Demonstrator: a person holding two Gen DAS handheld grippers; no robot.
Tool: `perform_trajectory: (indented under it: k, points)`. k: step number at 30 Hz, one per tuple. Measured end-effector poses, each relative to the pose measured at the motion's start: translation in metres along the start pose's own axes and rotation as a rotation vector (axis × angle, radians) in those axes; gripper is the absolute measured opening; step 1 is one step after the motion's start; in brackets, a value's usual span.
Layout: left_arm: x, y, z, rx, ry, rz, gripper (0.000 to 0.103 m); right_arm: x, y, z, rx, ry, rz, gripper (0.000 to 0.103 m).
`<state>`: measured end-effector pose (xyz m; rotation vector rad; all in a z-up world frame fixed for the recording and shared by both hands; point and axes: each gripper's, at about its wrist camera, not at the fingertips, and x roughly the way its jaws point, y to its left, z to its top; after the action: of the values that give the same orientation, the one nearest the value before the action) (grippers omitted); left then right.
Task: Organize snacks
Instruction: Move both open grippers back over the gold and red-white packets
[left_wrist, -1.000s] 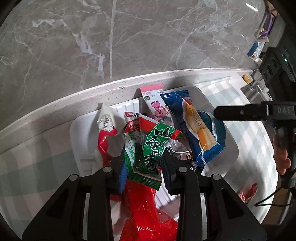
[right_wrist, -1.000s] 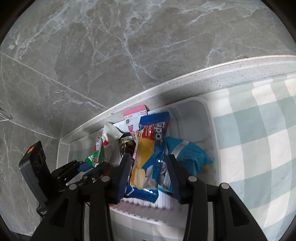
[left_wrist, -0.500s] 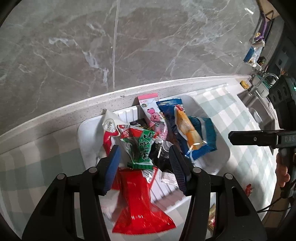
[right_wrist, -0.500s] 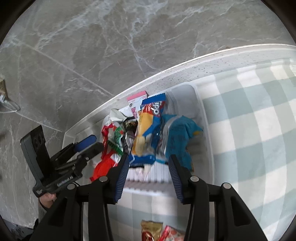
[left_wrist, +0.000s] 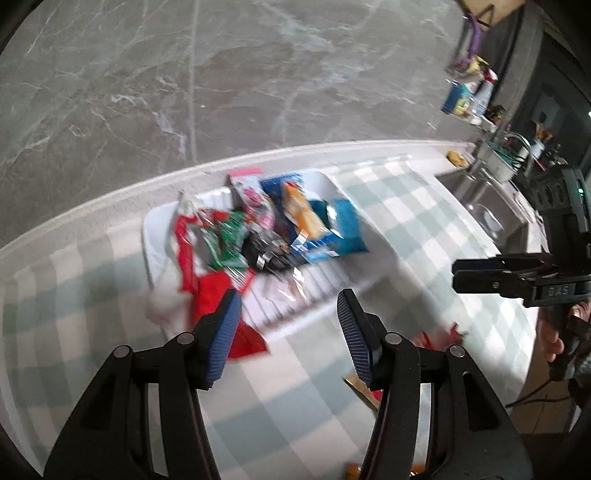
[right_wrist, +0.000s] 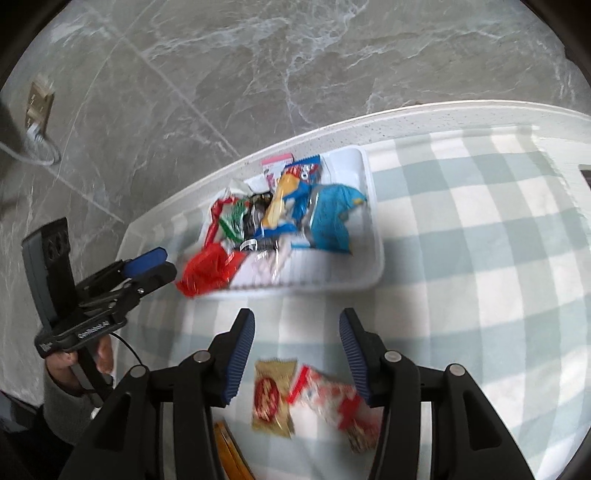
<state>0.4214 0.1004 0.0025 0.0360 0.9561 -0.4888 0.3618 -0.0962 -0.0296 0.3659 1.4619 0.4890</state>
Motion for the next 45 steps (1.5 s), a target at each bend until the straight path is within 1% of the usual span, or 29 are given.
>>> perform_trajectory:
  k: [4, 9, 14, 17, 21, 26, 30, 37, 45]
  points:
    - [-0.001, -0.025, -0.027, 0.016, 0.041, -0.037, 0.053, -0.010, 0.003, -0.025, -0.043, -0.002, -0.040, 0.051]
    - [0.019, -0.052, -0.062, 0.006, 0.130, -0.096, 0.053, -0.016, 0.002, -0.052, -0.090, 0.003, -0.102, 0.052]
    - [0.043, -0.070, -0.080, -0.012, 0.188, -0.139, 0.053, -0.020, -0.001, -0.076, -0.109, 0.010, -0.150, 0.052]
    - [0.055, -0.079, -0.088, -0.008, 0.218, -0.134, 0.053, -0.022, -0.006, -0.089, -0.099, 0.006, -0.161, 0.052]
    - [0.064, -0.087, -0.095, -0.018, 0.243, -0.118, 0.053, -0.018, -0.021, -0.101, -0.043, 0.027, -0.118, 0.054]
    - [0.076, -0.087, -0.098, -0.075, 0.270, -0.087, 0.053, -0.009, -0.038, -0.111, 0.038, 0.069, -0.064, 0.054]
    - [0.083, -0.091, -0.101, -0.095, 0.289, -0.059, 0.053, -0.001, -0.050, -0.117, 0.100, 0.091, -0.028, 0.054]
    - [0.094, -0.092, -0.098, -0.137, 0.293, -0.038, 0.053, 0.010, -0.065, -0.115, 0.186, 0.092, 0.029, 0.054]
    - [0.098, -0.093, -0.094, -0.134, 0.283, -0.025, 0.053, 0.018, -0.078, -0.108, 0.303, 0.073, 0.078, 0.054]
